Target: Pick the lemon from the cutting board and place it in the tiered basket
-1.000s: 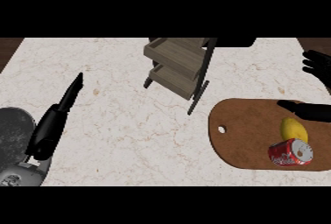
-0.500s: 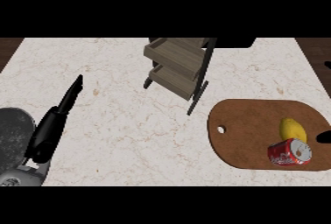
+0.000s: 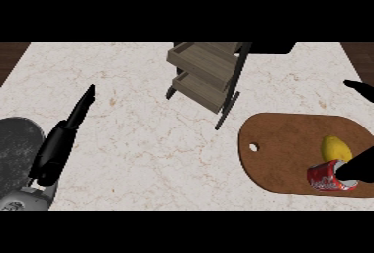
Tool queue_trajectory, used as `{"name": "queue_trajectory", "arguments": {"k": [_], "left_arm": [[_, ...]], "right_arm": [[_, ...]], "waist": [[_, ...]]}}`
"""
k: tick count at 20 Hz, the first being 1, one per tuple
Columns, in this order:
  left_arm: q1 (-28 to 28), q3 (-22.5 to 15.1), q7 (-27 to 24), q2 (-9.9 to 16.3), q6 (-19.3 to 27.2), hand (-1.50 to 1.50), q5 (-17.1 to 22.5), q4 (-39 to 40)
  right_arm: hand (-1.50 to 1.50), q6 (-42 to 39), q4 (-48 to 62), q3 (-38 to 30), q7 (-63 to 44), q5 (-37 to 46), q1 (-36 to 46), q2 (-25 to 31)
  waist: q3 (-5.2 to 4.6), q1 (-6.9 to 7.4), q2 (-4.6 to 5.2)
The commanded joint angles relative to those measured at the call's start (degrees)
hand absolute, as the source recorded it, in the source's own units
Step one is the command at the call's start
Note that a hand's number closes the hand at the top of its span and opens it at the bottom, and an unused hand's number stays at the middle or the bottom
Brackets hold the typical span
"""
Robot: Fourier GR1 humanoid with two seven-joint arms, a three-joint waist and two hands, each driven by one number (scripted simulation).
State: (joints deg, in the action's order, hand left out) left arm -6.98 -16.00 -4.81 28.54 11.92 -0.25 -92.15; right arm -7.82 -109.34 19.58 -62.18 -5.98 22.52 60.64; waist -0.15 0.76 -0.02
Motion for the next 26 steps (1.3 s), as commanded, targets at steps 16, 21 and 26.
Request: {"name": "queue_trajectory", "arguments": {"k": [16, 21, 26], "left_arm": [[1.96, 1.89, -0.55, -1.28, -2.05, 0.00, -1.16, -2.16], [0.80, 3.17, 4.17, -0.82, -3.53, 0.00, -0.70, -4.88], [2.69, 3.79, -0.85, -1.69, -3.64, 0.00, -1.61, -1.44]], "right_arm": [[-1.50, -1.55, 15.25, 14.14, -14.41, 15.76, 4.61, -11.69], [-1.50, -4.12, 15.18, 13.23, -9.65, 14.47, 0.15, -9.58], [-1.50, -5.44, 14.43, 14.58, -15.22, 13.69, 1.26, -11.82]], "waist": [[0.09, 0.35, 0.07], [0.14, -0.50, -0.16], [0.07, -0.28, -0.04]]}}
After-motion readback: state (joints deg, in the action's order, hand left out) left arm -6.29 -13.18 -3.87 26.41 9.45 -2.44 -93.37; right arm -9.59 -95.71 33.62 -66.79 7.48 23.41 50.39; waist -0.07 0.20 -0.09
